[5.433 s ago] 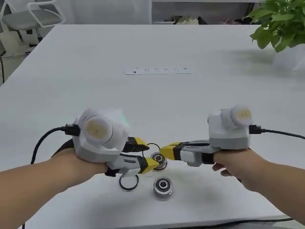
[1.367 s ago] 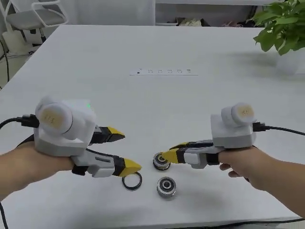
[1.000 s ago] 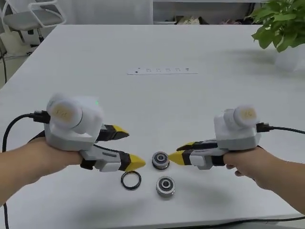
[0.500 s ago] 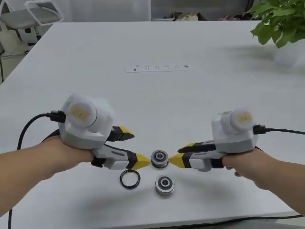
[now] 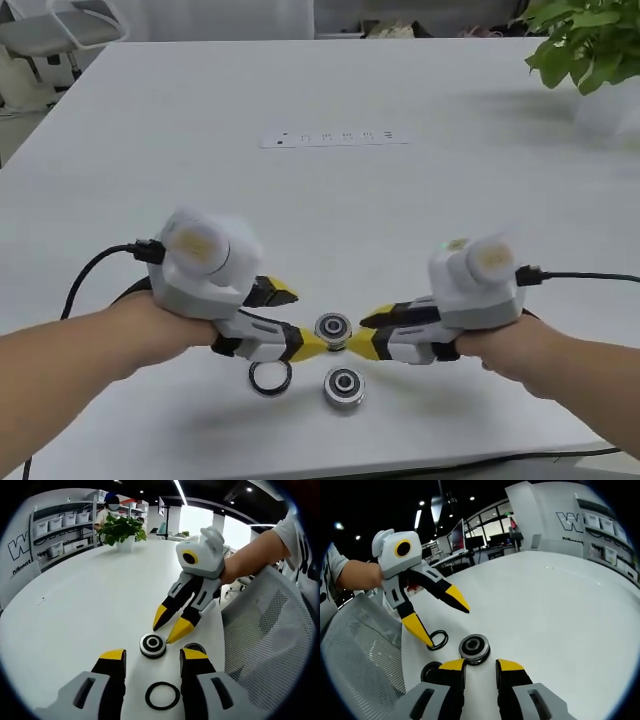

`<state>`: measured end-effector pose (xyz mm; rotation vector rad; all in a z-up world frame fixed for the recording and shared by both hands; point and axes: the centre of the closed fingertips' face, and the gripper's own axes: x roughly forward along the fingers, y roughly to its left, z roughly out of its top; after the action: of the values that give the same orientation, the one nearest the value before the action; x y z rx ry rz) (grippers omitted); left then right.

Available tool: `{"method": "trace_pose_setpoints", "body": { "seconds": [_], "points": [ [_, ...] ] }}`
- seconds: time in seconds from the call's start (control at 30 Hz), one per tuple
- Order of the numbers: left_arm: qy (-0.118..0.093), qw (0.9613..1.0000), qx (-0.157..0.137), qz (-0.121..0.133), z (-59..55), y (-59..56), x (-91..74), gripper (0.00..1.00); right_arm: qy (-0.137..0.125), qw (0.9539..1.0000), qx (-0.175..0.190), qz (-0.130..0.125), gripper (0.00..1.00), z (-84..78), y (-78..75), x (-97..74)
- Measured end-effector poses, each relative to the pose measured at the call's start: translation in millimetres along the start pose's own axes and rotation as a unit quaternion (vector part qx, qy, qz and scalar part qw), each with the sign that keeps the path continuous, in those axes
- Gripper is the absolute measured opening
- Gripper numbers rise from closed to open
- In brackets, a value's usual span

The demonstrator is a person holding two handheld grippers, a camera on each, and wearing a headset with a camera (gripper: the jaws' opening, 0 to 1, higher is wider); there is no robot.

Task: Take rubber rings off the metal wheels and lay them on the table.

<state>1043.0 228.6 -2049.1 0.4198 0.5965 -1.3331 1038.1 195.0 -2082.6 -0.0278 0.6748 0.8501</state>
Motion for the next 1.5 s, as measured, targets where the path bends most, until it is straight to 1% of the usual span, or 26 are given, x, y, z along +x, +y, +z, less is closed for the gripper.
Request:
{"method": "trace_pose_setpoints", "body": {
  "seconds": [0.33,0.43,0.57,0.7,0.83,1.0,1.07,1.27,1.33,1.37,1.43,1.5],
  "points": [
    [0.009,0.9999,0.003,-0.01,-2.6,-6.3,12.0,0.37,0.005,0.9995,-0.03,0.006,0.18,-1.8,4.0,4.0],
    [0.01,0.9998,0.009,-0.012,-1.4,-8.2,14.9,0.34,0.008,0.9989,-0.046,0.004,0.16,-2.1,4.6,5.1],
    [0.01,0.9998,0.01,-0.015,1.1,-9.2,19.1,0.32,0.01,0.9983,-0.057,0.003,0.14,-2.2,4.3,5.8],
    [0.01,0.9998,0.01,-0.017,3.0,-9.4,23.5,0.28,0.009,0.9981,-0.061,0.003,0.14,-1.8,3.4,6.1],
    [0.016,0.9995,0.016,-0.02,1.4,-11.2,27.0,0.26,0.007,0.9981,-0.061,0.002,0.14,-1.6,2.8,6.3],
    [0.021,0.9995,0.013,-0.019,-0.8,-11.3,29.8,0.24,0.005,0.9982,-0.06,0.002,0.14,-1.5,2.2,6.5],
    [0.019,0.9996,0.013,-0.017,-0.1,-9.9,30.5,0.23,0.004,0.9982,-0.06,0.002,0.14,-1.3,2.5,6.5],
    [0.016,0.9997,0.003,-0.019,0.5,-9.0,30.6,0.23,0.002,0.9983,-0.058,0.002,0.14,-1.8,2.5,6.1],
    [0.012,0.9996,-0.008,-0.023,0.8,-8.1,30.2,0.23,0.001,0.9983,-0.058,0.002,0.14,-1.9,2.6,6.1],
    [0.007,0.9994,-0.022,-0.027,1.4,-8.0,29.9,0.23,0.0,0.9983,-0.059,0.002,0.14,-2.0,2.5,6.3],
    [-0.003,0.9974,-0.064,-0.034,3.4,-7.0,29.8,0.22,0.0,0.9982,-0.06,0.002,0.14,-1.9,2.8,6.3],
    [-0.003,0.9976,-0.061,-0.031,2.6,-2.5,29.9,0.2,-0.001,0.9982,-0.06,0.002,0.14,-1.8,2.9,6.3]
  ]
}}
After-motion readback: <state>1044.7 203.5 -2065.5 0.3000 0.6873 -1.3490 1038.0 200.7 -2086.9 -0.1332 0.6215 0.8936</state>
